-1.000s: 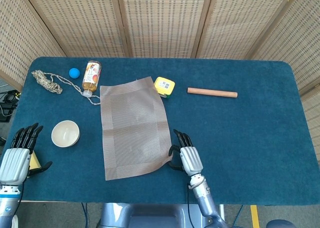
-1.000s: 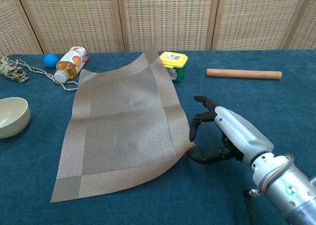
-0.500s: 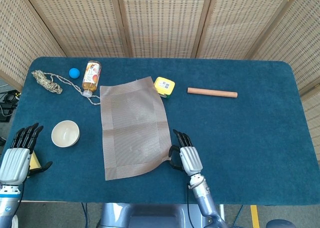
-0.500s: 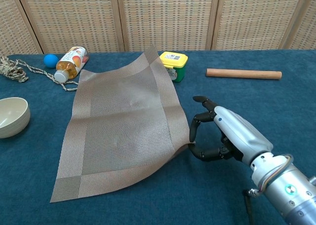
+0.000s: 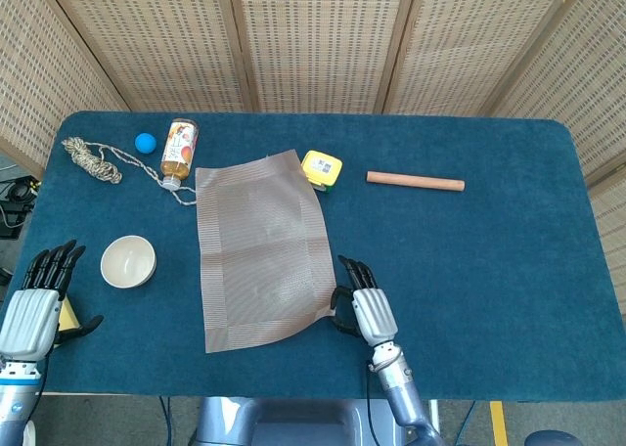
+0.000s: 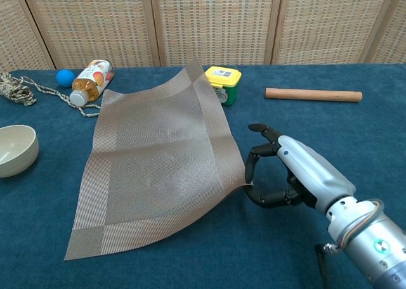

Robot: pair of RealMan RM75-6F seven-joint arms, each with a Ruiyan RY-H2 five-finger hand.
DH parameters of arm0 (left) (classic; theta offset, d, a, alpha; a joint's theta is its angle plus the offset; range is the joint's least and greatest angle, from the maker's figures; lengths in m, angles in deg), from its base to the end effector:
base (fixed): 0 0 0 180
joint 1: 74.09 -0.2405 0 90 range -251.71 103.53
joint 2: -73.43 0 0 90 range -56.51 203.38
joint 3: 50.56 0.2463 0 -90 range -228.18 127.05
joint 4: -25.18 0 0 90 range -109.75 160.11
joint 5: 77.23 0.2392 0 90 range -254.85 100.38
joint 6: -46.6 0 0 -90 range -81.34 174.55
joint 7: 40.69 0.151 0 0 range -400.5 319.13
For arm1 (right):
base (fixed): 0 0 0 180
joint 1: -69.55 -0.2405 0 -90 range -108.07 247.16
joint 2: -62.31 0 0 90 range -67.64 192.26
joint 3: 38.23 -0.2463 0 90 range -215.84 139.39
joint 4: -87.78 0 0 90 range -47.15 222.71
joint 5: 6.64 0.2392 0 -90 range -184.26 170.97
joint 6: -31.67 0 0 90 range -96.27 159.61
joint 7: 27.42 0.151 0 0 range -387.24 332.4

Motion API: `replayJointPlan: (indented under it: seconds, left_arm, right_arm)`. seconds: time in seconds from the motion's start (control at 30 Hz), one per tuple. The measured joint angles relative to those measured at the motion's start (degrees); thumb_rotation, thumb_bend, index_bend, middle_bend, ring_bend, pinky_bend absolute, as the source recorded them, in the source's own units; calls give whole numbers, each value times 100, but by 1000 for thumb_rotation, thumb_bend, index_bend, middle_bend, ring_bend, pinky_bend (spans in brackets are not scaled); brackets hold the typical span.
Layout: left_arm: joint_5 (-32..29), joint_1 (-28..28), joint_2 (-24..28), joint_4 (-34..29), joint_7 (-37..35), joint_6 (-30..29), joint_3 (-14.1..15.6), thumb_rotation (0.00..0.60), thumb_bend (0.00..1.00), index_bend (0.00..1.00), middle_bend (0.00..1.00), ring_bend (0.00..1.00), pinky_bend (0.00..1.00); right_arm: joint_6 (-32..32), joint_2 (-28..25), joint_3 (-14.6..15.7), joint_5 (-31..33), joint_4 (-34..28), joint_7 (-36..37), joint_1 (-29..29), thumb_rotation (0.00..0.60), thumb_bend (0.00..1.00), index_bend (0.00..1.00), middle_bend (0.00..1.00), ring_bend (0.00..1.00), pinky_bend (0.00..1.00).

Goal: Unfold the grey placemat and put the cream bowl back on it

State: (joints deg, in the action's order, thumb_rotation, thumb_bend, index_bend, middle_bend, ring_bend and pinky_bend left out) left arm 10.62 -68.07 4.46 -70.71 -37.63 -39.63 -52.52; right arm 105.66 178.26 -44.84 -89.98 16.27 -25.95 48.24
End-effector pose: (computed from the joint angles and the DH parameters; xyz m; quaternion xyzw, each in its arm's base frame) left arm -0.2802 0.1894 0.0948 -0.5919 -0.4008 -0.4284 0.5528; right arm -0.1324 -0.2376 -0.1315 0.5648 -0.5243 0.5342 0.3475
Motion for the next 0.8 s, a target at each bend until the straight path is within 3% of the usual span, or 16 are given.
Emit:
replayJointPlan:
  seconds: [0.17,0.53,0.8]
  left_arm:
    - [11,-7,-5,0,23,-26,-5,600,16,0,0,0,0]
    - [234,-78,2,-107,124,-207,64,600,16,0,0,0,0]
    - [267,-89,14,-124,102,-227,68,600,16,0,0,0,0]
  right_arm:
    - [243,-186,149,-126,-280,-69,142,600,589,732,128,0,0]
    - [1072,-1132,690,-662,-1099,-191,671,600,588,738,131,0,0]
    - [1359,-1866,696,-783,-1303,-174,876,600,587,742,132,0,0]
